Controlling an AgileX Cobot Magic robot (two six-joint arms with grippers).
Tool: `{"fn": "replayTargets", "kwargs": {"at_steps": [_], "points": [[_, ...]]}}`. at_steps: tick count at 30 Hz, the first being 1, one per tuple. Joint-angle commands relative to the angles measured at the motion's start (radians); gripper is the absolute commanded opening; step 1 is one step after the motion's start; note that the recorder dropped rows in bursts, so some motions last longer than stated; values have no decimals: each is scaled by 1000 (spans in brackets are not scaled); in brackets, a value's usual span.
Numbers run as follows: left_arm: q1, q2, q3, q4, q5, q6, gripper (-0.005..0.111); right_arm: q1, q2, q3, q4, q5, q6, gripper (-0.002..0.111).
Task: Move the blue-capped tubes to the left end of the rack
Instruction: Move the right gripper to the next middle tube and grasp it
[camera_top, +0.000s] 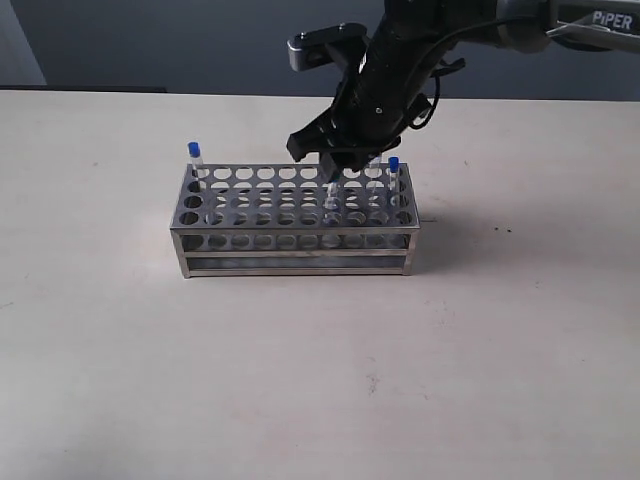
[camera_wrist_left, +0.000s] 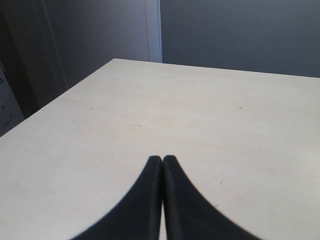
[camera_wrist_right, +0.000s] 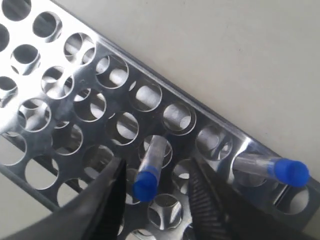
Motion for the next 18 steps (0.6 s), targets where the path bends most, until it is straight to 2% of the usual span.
{"fn": "replayTargets", "kwargs": {"at_steps": [1,3,7,9,18], "points": [[-5,3,4,-5,-10,-2,0,1,6,5,0,-31,-7,40],[-5,3,4,-5,-10,-2,0,1,7,5,0,-38,-7,36],[-5,3,4,-5,-10,-2,0,1,17,5,0,-40,-7,16],[-5,3,4,-5,-10,-2,0,1,24,5,0,-34,-7,10],[-5,3,4,-5,-10,-2,0,1,38,5,8,-29,-7,10]]}}
